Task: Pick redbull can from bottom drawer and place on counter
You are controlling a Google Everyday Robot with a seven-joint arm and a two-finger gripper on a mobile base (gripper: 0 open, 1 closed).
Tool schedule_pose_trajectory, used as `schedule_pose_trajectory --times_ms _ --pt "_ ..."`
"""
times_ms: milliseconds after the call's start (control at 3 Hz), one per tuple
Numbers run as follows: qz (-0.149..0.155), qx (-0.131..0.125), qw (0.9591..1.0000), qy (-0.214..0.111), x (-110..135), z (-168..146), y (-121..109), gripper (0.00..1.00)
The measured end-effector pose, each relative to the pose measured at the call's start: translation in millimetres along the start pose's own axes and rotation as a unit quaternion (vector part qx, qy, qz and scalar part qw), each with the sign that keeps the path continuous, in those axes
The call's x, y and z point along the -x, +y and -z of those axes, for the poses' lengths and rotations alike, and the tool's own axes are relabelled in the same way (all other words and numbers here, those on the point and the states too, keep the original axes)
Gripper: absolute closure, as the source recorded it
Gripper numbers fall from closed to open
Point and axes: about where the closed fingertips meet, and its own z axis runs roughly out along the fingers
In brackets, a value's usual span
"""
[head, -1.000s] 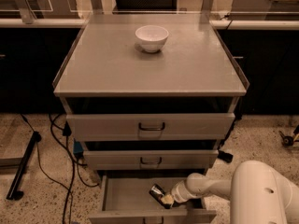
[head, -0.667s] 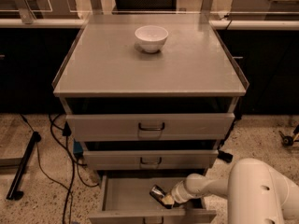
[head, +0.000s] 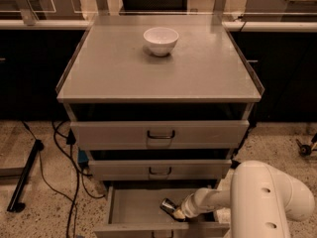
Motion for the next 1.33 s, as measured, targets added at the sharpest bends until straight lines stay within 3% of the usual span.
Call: schedule_pose_trajectory --times_ms 333,667,1333 --pt "0.012 -0.034 0.9993 -0.006 -1.5 -6.7 -10.3 1.0" --pt "0.013 -0.034 0.9993 -0.006 -1.5 -6.6 -10.4 1.0" --pt "0.076 -0.022 0.9963 -0.032 3.7 -2.5 -15.4 1.0"
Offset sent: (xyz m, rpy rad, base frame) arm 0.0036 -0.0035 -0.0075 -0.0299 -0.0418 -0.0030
